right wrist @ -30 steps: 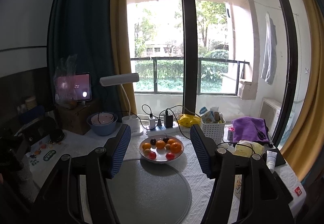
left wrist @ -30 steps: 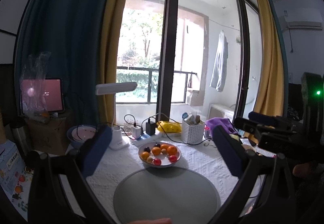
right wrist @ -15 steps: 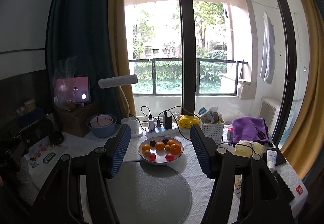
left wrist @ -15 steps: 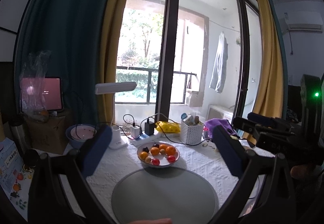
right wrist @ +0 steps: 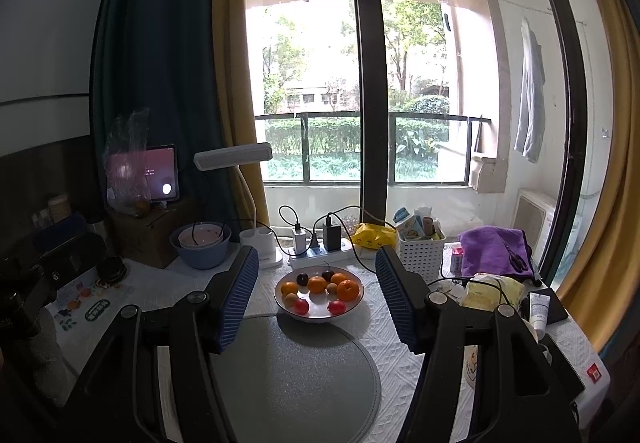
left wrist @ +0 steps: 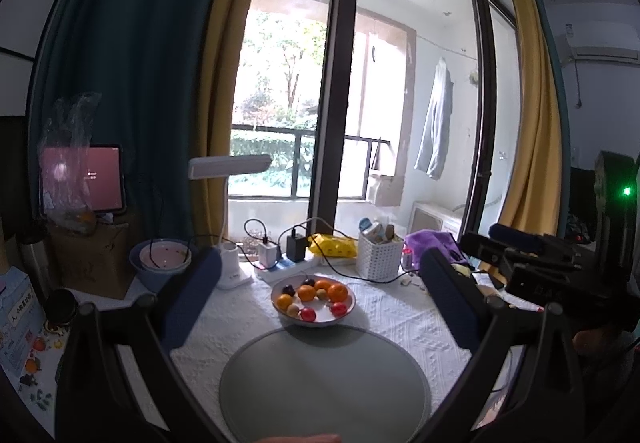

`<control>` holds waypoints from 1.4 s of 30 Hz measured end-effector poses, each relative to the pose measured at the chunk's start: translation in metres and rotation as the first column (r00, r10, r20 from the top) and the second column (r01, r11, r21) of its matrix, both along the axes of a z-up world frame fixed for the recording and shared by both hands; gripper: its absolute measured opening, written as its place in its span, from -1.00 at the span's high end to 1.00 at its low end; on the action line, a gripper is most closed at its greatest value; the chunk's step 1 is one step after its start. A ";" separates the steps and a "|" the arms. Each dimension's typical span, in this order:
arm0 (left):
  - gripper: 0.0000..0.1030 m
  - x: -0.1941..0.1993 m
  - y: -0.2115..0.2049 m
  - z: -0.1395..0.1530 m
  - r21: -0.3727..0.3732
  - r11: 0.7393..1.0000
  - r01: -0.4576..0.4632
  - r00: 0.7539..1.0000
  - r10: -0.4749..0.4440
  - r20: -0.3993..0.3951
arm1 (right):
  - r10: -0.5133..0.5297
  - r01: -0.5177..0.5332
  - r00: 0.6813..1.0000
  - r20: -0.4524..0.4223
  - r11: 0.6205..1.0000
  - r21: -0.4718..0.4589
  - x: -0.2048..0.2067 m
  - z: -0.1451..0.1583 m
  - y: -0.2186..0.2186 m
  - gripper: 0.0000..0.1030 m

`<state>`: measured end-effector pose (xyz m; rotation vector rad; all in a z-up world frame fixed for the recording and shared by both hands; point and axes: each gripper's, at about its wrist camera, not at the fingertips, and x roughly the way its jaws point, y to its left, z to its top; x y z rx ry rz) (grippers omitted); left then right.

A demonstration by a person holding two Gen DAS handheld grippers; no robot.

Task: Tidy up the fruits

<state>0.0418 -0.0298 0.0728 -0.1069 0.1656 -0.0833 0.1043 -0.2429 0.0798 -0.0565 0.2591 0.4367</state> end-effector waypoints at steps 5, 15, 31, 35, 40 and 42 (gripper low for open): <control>-0.95 0.000 0.001 -0.001 -0.003 1.000 0.008 1.000 -0.008 0.002 | -0.003 0.003 1.000 0.002 1.000 -0.002 0.001 0.000 0.000 -0.25; -0.95 -0.001 0.003 -0.001 -0.013 1.000 0.001 1.000 -0.001 0.011 | 0.002 -0.002 1.000 0.010 1.000 -0.008 -0.001 -0.001 0.001 -0.25; -0.95 -0.002 0.002 -0.003 -0.011 1.000 0.001 1.000 -0.001 0.013 | -0.002 0.002 1.000 0.017 1.000 -0.016 -0.004 0.000 0.003 -0.25; -0.95 -0.003 0.002 -0.003 -0.011 1.000 0.000 1.000 0.001 0.013 | -0.004 0.005 1.000 0.018 1.000 -0.016 -0.005 0.001 0.003 -0.25; -0.95 -0.005 0.002 -0.003 -0.008 1.000 0.010 1.000 -0.010 0.015 | -0.005 0.005 1.000 0.015 1.000 -0.018 -0.004 0.001 0.002 -0.25; -0.95 -0.005 0.001 -0.002 -0.008 1.000 0.010 1.000 -0.010 0.015 | -0.006 0.007 1.000 0.016 1.000 -0.018 -0.004 0.001 0.002 -0.25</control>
